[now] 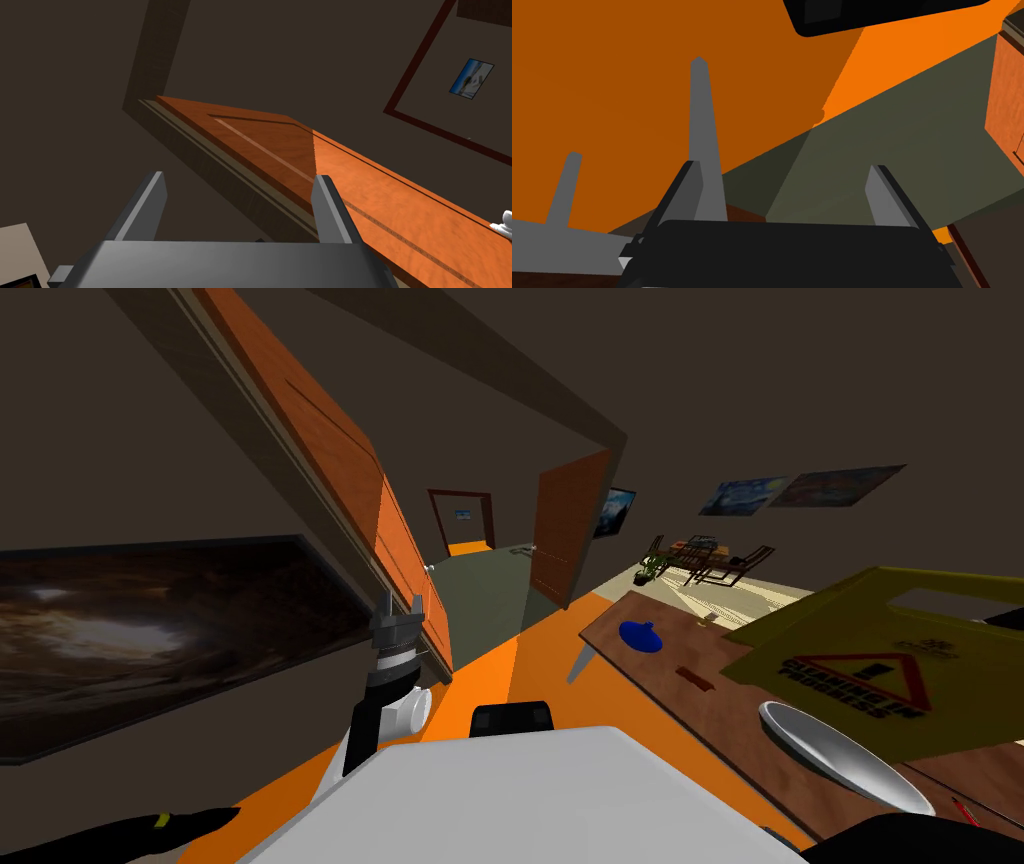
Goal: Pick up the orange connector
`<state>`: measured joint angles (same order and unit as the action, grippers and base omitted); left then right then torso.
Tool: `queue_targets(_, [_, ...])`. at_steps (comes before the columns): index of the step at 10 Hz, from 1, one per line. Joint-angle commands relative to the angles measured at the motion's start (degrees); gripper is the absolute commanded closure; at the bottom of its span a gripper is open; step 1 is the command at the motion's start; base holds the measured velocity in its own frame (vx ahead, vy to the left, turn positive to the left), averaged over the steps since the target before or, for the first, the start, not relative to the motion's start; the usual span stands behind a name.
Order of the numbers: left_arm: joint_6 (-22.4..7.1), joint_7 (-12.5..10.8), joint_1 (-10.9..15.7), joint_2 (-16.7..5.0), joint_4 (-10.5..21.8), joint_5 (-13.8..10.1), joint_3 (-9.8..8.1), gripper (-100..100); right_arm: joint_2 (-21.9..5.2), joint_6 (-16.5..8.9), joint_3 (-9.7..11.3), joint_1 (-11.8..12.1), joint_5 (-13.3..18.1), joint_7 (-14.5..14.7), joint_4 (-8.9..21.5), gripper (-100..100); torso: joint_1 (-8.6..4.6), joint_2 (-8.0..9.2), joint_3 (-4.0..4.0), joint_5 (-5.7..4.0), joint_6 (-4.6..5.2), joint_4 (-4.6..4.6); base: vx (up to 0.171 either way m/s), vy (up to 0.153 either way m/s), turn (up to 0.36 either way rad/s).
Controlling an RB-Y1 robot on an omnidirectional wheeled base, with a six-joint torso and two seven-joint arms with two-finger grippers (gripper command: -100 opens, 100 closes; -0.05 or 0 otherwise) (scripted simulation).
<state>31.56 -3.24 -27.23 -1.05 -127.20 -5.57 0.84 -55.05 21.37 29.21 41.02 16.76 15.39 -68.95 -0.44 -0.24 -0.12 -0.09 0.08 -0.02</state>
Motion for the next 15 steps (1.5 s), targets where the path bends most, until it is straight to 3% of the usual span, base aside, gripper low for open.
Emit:
queue_targets(1, [0.0, 0.0, 0.0, 0.0, 0.0, 0.0, 0.0, 0, -0.3, 0.09, 0.01, 0.38, 0.14, 0.16, 1.84, -100, 0.0, 0.0, 0.0, 0.0, 0.0, 0.0, 0.042, -0.024, -0.007])
queue_targets(6, [0.0, 0.0, 0.0, 0.0, 0.0, 0.0, 0.0, 0, -4.4, 1.1, 2.92, 1.41, 3.98, 1.31, 11.5, -100, -0.16, -0.09, -0.06, -0.03, -0.01, -0.02, 0.089, -0.068, 0.156])
queue_targets(15, [0.0, 0.0, 0.0, 0.0, 0.0, 0.0, -0.01, 0, -6.59, 2.47, 5.39, 1.56, 7.85, 2.23, 21.37, -100, -0.07, 0.06, 0.02, -0.03, 0.03, 0.01, 0.071, -0.07, 0.084])
